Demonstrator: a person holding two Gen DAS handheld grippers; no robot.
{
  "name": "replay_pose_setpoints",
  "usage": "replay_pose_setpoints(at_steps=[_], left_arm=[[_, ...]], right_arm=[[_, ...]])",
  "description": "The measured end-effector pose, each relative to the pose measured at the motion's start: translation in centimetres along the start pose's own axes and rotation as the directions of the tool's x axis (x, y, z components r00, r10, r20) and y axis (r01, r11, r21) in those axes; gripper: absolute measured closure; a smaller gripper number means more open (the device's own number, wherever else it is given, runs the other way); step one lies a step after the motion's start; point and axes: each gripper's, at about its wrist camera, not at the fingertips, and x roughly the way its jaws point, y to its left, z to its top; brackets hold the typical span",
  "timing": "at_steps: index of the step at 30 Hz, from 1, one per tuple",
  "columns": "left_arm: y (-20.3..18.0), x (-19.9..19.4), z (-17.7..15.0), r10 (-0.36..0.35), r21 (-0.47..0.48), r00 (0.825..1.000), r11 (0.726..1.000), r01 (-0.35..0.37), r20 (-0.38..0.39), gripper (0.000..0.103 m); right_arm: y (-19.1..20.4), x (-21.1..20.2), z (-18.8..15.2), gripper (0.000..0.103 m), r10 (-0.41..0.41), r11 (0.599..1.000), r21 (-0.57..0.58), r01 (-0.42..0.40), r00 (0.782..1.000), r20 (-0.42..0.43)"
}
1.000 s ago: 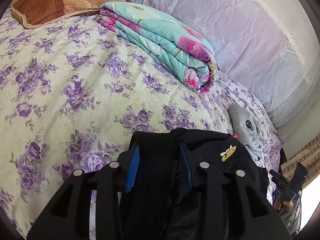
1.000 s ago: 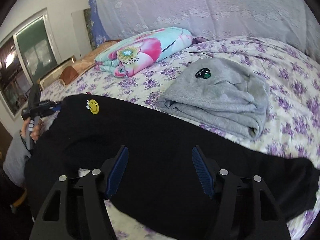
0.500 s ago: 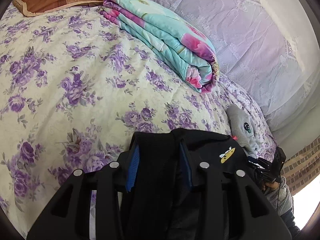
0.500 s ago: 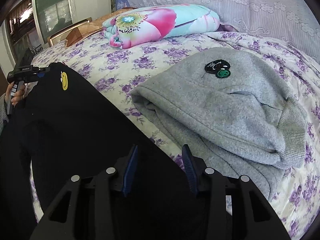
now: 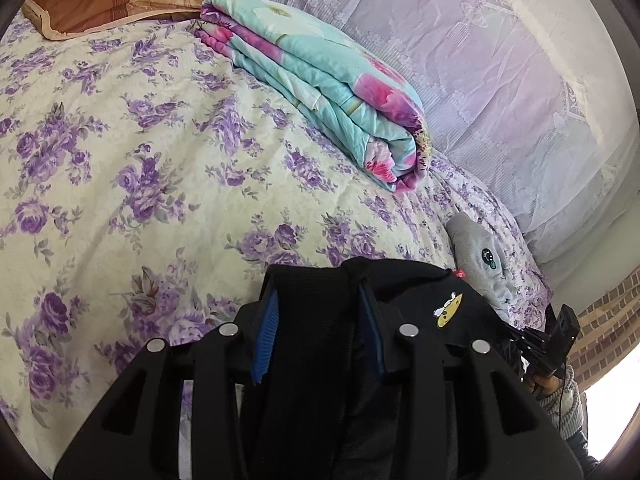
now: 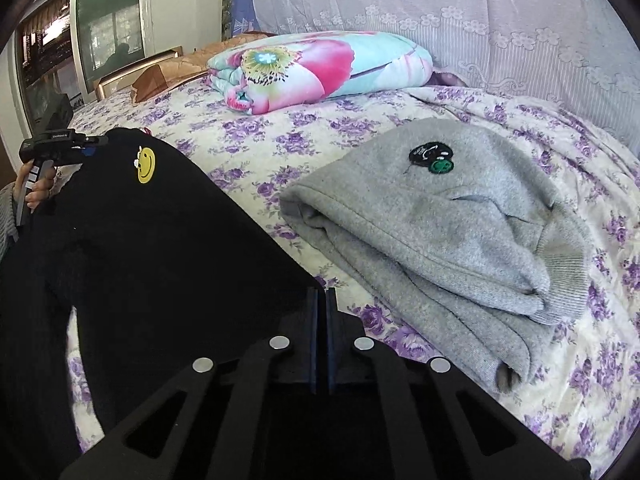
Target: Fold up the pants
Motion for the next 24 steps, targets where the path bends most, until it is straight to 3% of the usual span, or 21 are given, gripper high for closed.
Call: replay_pose_setpoints(at_steps=[12,18,24], left_arm=[[0.5,-3.1,0.6,-0.138,-0.090,0.990,0.986,0.141,0.033,0.067],[-0.2,-7.1,-0.2,-0.142,-0.049,0.988,0.988,0.145,0.057,0.067],[-0.9,-13.4,-3.5,-0.150,0.036,0.984,0.988,0.147,0.092,0.066]], right_arm=[[7.6,-12.3,-0.6,0.100,-0.103,0.994,-0.015,0.105,0.990,0.097],[14.2,-18.2,-3.4,0.100,-0.109,0.991,-0.059,0.120,0.980,0.165],[20.0,-22.5,-8.4,0.100,-0.108,0.992,-0.037,0.119,0.969,0.222]])
